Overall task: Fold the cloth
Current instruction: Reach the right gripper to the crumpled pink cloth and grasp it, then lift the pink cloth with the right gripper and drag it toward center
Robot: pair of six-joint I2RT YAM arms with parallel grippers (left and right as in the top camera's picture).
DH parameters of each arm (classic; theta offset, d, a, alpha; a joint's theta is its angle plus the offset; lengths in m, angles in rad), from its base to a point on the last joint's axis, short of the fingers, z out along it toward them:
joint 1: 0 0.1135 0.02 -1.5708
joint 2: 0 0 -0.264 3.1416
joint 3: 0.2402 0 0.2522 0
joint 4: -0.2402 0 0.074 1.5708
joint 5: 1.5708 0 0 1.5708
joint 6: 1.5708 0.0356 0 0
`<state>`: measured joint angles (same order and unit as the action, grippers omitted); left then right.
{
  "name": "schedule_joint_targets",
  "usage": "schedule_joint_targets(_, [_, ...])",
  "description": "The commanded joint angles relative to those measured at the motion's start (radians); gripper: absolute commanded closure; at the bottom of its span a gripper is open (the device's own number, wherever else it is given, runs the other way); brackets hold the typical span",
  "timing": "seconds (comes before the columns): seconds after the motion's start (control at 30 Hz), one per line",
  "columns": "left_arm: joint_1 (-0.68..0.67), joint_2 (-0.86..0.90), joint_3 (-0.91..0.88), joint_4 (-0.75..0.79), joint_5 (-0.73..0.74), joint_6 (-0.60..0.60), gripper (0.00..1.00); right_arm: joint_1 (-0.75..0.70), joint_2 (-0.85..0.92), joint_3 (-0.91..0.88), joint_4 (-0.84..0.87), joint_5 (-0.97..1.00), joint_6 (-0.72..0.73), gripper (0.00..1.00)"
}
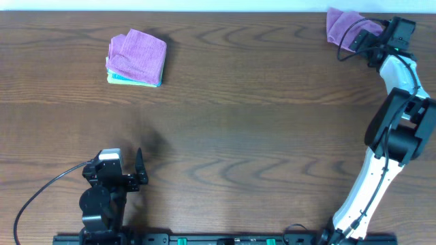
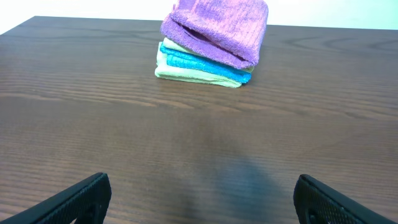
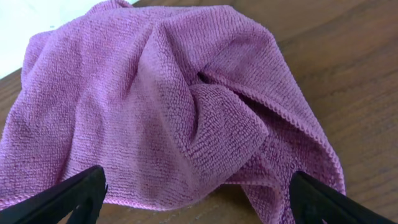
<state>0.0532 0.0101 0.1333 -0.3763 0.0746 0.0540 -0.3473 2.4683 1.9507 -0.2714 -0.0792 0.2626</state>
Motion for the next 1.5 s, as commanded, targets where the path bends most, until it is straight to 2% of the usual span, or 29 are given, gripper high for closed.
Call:
schedule_joint_targets(0.0, [-0.002,-0.006,-0.019,-0.012,-0.007,0.013,0.05,-0.005,0.02,0.011,0.014,-0.008,0.018,0.12])
schedule_joint_targets(0.1, [-0.002,-0.006,-0.019,-0.012,-0.007,0.013,0.05,-0.005,0.021,0.011,0.014,-0.008,0.018,0.18])
schedule_joint_targets(0.27, [-0.002,-0.006,-0.019,-0.012,-0.007,0.013,0.05,-0.005,0.031,0.011,0.014,-0.007,0.018,0.18])
schedule_joint_targets(0.4, [-0.002,-0.006,-0.019,-0.012,-0.007,0.013,0.05,-0.005,0.054,0.011,0.015,-0.007,0.018,0.13])
schedule_joint_targets(0.53, [-0.002,-0.006,-0.019,-0.012,-0.007,0.013,0.05,-0.005,0.07,0.011,0.028,-0.006,0.018,0.21])
schedule_joint_targets(0.63, [-0.002,-0.006,-0.019,-0.012,-0.007,0.013,0.05,-0.005,0.07,0.012,0.042,-0.007,0.018,0.49])
schedule_joint_targets(0.73, [-0.002,-0.006,-0.019,-0.012,-0.007,0.013,0.05,-0.005,0.068,0.013,0.05,-0.012,0.021,0.71])
schedule_joint_targets(0.83, [-0.002,-0.006,-0.019,-0.012,-0.007,0.013,0.05,-0.005,0.055,0.013,0.034,-0.056,0.021,0.92])
schedule_joint_targets(0.9, [-0.002,-0.006,-0.019,-0.012,-0.007,0.013,0.05,-0.005,0.038,0.013,0.012,-0.088,0.021,0.98])
schedule_joint_targets(1.47, [-0.002,-0.006,-0.019,-0.012,-0.007,0.013,0.05,0.107,-0.534,0.013,-0.663,-0.09,-0.116,0.99])
